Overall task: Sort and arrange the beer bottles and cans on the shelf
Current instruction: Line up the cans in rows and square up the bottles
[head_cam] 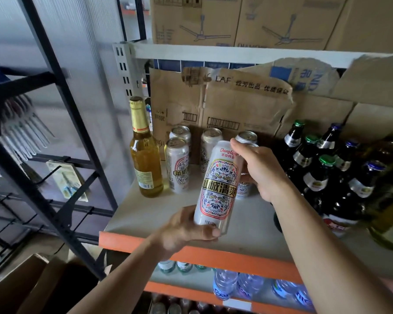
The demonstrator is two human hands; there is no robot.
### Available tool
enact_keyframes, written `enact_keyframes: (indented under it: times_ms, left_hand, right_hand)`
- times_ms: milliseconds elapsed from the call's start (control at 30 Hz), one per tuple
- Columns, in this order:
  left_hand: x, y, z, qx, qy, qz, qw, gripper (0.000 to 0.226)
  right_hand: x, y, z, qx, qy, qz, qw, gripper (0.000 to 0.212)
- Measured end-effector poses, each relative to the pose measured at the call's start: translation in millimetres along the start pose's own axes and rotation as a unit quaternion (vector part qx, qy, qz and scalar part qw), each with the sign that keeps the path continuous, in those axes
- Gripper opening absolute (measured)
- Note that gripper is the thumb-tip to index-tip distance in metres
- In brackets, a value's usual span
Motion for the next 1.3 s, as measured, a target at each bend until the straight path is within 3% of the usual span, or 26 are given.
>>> enact_keyframes:
  times_ms: [233, 500, 700, 933, 1033, 1167, 1300]
  left_hand:
    - [9.3, -13.3, 1.7, 0.049, -0.015, 0.021, 0.998, 0.042]
    - [20.0, -27.4, -4.8, 0.011, -0.002, -0.003, 1.0, 0.042]
    - [31.3, -25.1, -11.4, 0.108, -0.004, 0.05, 0.993, 0.043]
    - [42.4, -12.9, -27.1, 0.236, 0.026, 0.095, 0.967, 0.058]
    - [51.1, -4.7, -31.2, 0.268, 0.053, 0.124, 0.954, 0.069]
    - [56.5, 5.0, -35.9, 0.231, 0.083, 0.14, 0.959, 0.079]
    - [53.1, 20.9, -41.8, 0.357, 0.121, 0.162, 0.912, 0.077]
  right_hand:
    - [7.7, 12.0, 0.8, -0.014, 0.0, -0.021, 1.0, 0.033]
    - [16.6, 30.1, 3.5, -0.049, 0.002, -0.037, 0.998, 0.054]
    - [15.2, 37.6, 8.8, -0.1, 0.025, -0.075, 0.992, 0.075]
    - [13.6, 53.4, 17.8, -0.096, 0.015, -0.073, 0.993, 0.032]
    - [13.3, 56.2, 20.1, -0.089, 0.032, -0.034, 0.995, 0.028]
    - [12.1, 57.0, 24.5, -0.211, 0.094, 0.028, 0.973, 0.028]
    - [13.8, 57.5, 31.7, -0.257, 0.101, 0.043, 0.96, 0.026]
Point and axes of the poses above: each hand's wrist, its own x-axis towards the middle knuckle, its own y-axis out of the back of the hand, z = x × y, the point moved 3 cm from there along x, towards the middle knuckle
